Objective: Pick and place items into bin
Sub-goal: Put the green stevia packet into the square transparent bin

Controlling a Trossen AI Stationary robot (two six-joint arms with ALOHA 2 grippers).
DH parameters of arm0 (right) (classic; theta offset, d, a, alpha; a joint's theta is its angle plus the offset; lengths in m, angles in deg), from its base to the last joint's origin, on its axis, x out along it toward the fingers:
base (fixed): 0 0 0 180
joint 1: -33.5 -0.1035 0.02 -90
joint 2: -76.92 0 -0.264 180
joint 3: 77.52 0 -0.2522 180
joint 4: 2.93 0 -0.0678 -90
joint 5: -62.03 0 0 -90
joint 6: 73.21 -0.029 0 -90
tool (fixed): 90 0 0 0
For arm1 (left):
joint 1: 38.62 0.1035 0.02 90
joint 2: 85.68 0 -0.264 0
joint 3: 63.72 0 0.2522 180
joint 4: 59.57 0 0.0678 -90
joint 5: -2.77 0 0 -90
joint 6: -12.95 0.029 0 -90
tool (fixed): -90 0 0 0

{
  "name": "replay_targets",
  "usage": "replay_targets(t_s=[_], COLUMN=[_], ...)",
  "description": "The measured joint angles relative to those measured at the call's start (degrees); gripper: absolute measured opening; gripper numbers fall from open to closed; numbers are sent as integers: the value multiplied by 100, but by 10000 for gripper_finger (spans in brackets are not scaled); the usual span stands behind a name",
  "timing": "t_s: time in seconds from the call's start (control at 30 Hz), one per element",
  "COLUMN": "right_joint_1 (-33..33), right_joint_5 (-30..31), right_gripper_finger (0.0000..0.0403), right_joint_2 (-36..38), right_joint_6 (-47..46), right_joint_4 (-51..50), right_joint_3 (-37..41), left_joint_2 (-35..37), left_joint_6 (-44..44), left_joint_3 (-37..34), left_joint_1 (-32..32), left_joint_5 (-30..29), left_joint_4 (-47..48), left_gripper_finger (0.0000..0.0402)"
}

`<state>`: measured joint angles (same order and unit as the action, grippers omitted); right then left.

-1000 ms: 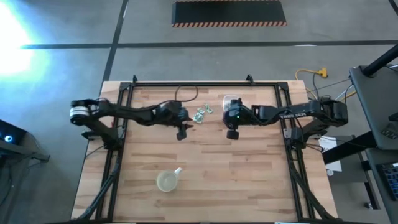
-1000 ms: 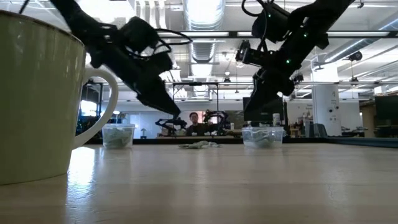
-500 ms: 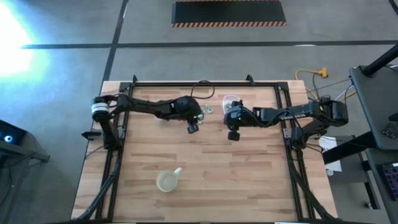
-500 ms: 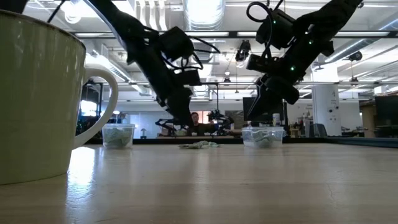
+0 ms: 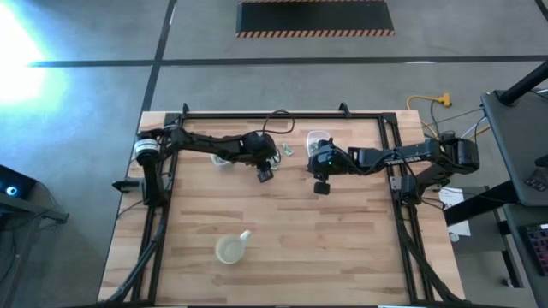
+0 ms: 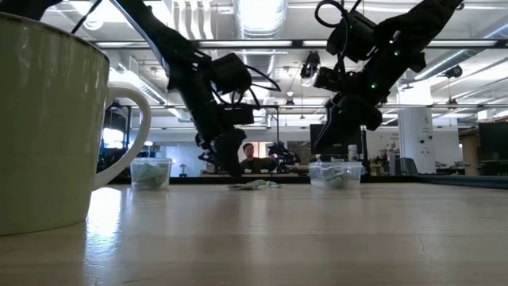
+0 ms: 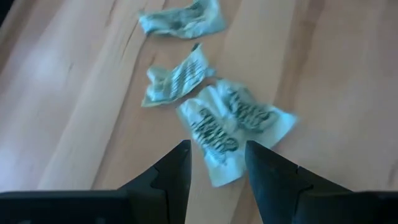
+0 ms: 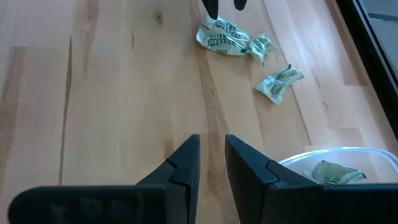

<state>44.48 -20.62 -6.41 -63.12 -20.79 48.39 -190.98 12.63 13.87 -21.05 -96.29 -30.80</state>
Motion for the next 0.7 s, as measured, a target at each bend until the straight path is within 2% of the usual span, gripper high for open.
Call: replay_targets(t_s=[0.7], right_joint_1=[0], right_joint_5=[-10], right_gripper_finger=[59], right_joint_2=[0], right_joint_6=[-30], right_joint_4=[15], right_joint_3=[0], left_joint_2=[-18], left_joint_6=[-102], left_joint_3=[-162], left_joint_1=[81], left_joint_5=[321], left_joint_4=[-238], left_gripper_finger=[134])
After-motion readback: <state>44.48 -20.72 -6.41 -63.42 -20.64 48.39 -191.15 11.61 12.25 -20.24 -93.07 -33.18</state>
